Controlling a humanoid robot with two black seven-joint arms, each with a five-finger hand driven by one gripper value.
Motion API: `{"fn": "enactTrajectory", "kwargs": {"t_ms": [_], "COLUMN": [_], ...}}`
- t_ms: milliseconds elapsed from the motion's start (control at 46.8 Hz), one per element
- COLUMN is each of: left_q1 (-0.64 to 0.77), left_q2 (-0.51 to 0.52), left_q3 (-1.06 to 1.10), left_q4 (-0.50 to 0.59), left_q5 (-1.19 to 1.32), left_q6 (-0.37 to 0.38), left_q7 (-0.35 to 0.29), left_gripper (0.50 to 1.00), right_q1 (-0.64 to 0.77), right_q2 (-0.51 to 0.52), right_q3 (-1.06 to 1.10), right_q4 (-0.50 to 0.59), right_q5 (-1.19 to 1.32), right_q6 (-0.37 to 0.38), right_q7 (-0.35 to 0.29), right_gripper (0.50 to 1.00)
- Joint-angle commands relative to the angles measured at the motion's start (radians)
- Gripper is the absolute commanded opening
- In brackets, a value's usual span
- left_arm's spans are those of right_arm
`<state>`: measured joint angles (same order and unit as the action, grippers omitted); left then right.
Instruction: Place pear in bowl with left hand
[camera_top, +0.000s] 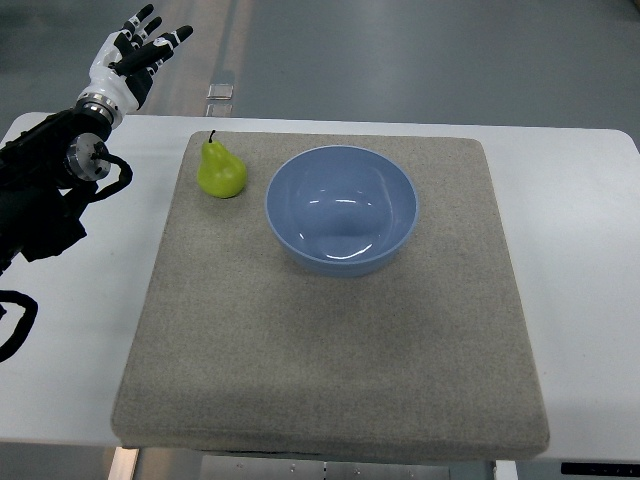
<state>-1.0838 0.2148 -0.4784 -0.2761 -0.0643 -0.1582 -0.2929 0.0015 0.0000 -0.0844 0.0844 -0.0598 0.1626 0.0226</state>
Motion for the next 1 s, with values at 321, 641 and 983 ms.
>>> {"fn": "enactTrajectory", "kwargs": {"t_ms": [321, 641, 983], "left_q1": [0.001, -0.001, 0.013], "left_q2": [0.0, 0.003, 0.008], "left_q3": [-0.002, -0.002, 0.0], "left_q4": [0.0, 0.002, 0.002], "left_q5": [-0.002, -0.002, 0.0], "left_q6": [0.0, -0.001, 0.0], "left_q7": [-0.006, -0.008, -0.006], "left_gripper": [0.992, 0.992, 0.992], "right_q1": [0.0, 0.0, 0.0], "right_q2": [0.0, 0.0, 0.0], "right_q3": [0.0, 0.0, 0.0], "right_q4": [0.0, 0.0, 0.0], "right_q5": [0.0, 0.0, 0.0], "right_q6": [0.0, 0.0, 0.0], "right_q7": [-0.001, 0.0, -0.001], "right_gripper": [0.926, 0.924, 0.926]}}
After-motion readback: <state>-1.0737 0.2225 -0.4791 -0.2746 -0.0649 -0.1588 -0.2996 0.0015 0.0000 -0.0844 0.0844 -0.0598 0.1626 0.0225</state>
